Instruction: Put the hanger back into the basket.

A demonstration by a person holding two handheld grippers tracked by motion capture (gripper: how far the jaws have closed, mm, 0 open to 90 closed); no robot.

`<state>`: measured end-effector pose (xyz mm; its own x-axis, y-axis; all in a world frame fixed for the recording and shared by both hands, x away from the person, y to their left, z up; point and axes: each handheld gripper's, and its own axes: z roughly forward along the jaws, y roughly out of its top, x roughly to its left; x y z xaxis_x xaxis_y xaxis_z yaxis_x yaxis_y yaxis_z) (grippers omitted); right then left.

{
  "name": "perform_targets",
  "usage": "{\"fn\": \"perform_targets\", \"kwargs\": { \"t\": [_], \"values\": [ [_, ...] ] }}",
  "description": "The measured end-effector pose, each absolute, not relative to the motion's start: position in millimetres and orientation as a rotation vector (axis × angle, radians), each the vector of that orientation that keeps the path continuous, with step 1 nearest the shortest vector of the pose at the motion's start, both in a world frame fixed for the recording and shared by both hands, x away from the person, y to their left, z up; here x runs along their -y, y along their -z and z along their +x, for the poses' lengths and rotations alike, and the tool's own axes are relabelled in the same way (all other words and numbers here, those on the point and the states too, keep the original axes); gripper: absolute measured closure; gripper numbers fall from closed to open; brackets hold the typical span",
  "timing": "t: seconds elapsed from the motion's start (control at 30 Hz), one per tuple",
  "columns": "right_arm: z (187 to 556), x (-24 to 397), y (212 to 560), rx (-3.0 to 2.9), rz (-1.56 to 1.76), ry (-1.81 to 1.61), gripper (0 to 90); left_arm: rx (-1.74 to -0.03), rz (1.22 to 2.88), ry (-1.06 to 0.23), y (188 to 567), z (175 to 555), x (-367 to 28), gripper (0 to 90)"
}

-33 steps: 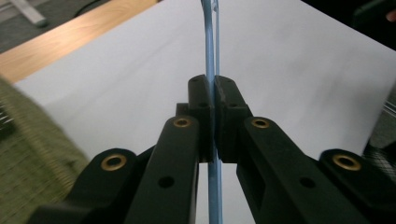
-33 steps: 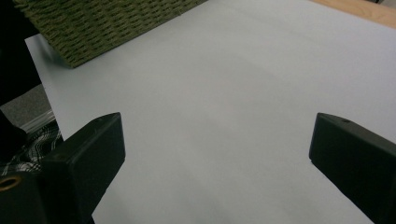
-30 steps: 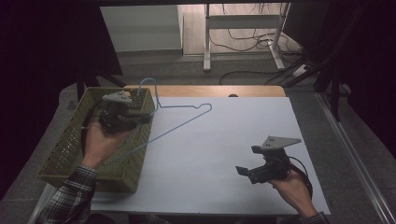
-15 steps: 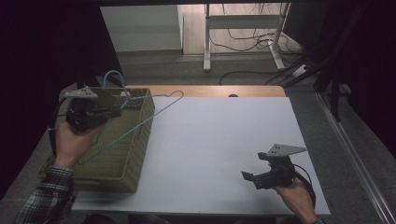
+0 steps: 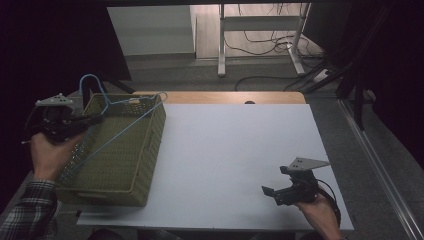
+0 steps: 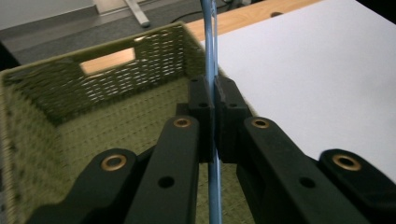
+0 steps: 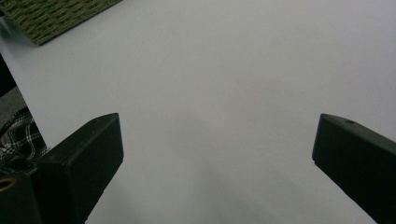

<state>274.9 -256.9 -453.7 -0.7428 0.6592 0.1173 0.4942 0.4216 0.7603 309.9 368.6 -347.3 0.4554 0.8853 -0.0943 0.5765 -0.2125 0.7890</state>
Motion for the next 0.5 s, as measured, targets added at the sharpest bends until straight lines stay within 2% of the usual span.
{"fn": "perform_targets", "kwargs": {
  "t": [0.5],
  "values": [
    [276,256,457,-2.508,1.019,-1.182,1.8,-1.307,1.845,-0.510,375,315,-400,87.5]
  ]
}}
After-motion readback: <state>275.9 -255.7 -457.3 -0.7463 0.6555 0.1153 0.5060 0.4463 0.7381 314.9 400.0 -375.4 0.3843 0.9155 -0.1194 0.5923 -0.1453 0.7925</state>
